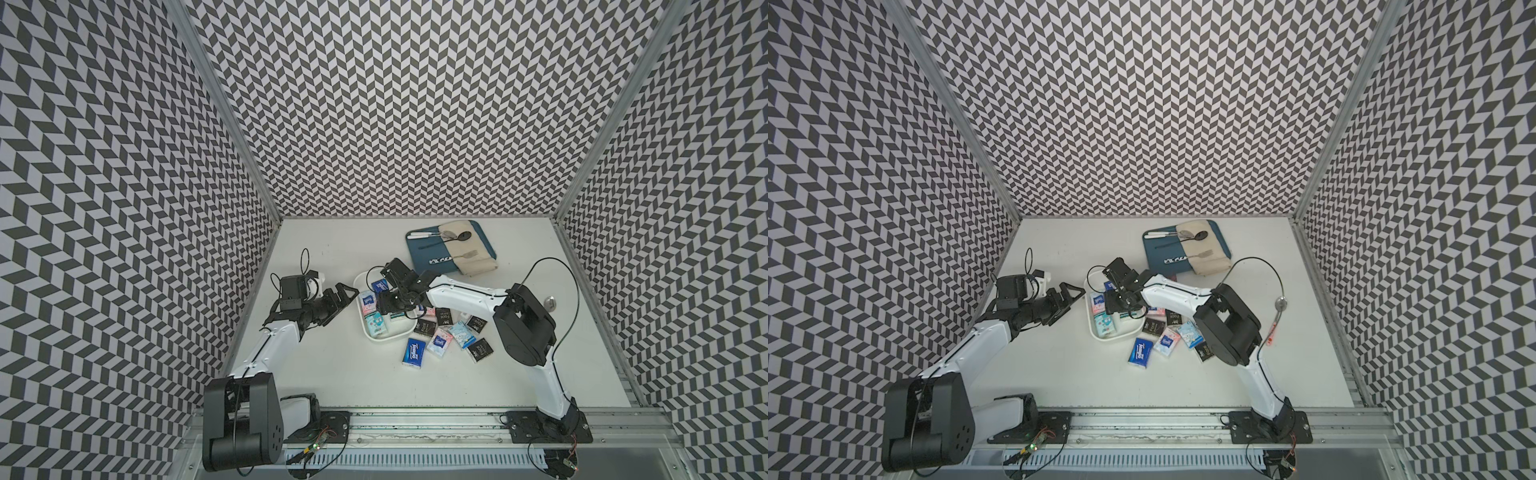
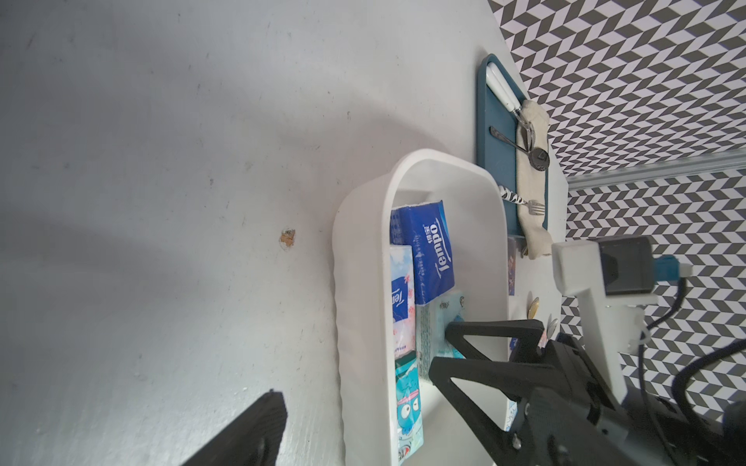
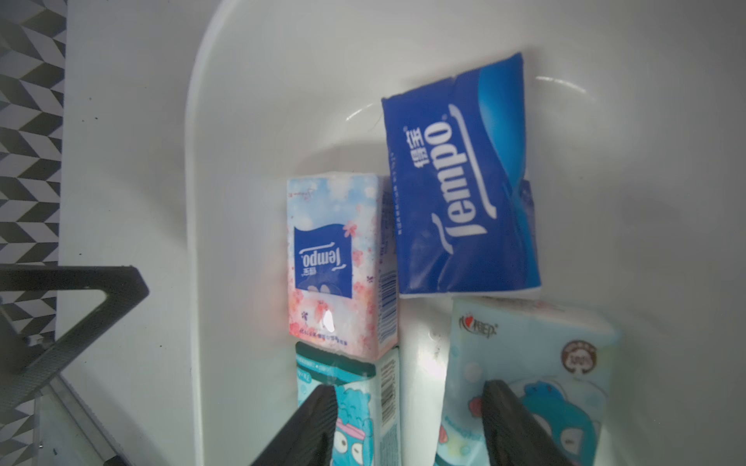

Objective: Put the pocket tissues into the storage box
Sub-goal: Adjust the pocket tissues in the storage box.

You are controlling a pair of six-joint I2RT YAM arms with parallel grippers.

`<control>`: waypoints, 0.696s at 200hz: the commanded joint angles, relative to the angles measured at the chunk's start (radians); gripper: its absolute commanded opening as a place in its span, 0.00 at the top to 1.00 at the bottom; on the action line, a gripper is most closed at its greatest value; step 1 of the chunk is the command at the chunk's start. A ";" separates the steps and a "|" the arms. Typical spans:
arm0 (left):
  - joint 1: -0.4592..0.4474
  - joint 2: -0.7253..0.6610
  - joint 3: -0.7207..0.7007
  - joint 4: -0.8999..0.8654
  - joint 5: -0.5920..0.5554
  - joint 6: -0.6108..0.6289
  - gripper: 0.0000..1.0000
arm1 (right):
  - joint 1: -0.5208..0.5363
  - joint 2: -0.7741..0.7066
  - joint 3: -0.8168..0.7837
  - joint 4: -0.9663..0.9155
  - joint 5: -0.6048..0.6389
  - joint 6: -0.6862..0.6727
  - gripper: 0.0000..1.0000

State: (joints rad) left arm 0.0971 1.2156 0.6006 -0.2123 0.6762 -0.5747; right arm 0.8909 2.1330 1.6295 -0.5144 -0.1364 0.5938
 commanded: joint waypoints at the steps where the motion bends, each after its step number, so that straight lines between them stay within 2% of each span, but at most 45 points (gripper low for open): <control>1: 0.007 -0.008 0.006 -0.012 0.012 0.013 0.01 | 0.015 0.039 0.017 0.027 -0.079 0.001 0.38; 28: 0.010 -0.012 0.004 -0.015 0.013 0.012 0.01 | 0.016 0.031 0.014 0.045 -0.132 0.020 0.38; 56: 0.013 -0.015 0.002 -0.015 0.011 0.013 0.01 | 0.015 -0.017 0.006 0.052 -0.132 0.020 0.38; 115: 0.013 -0.015 0.002 -0.015 0.013 0.018 0.01 | -0.062 -0.192 -0.059 0.046 0.023 -0.022 0.37; 139: 0.013 -0.013 0.001 -0.016 0.011 0.021 0.01 | -0.128 -0.226 -0.088 -0.001 0.104 -0.079 0.31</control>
State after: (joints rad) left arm 0.1055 1.2156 0.6006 -0.2127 0.6765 -0.5732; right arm 0.8295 1.9636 1.5677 -0.4942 -0.1524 0.5804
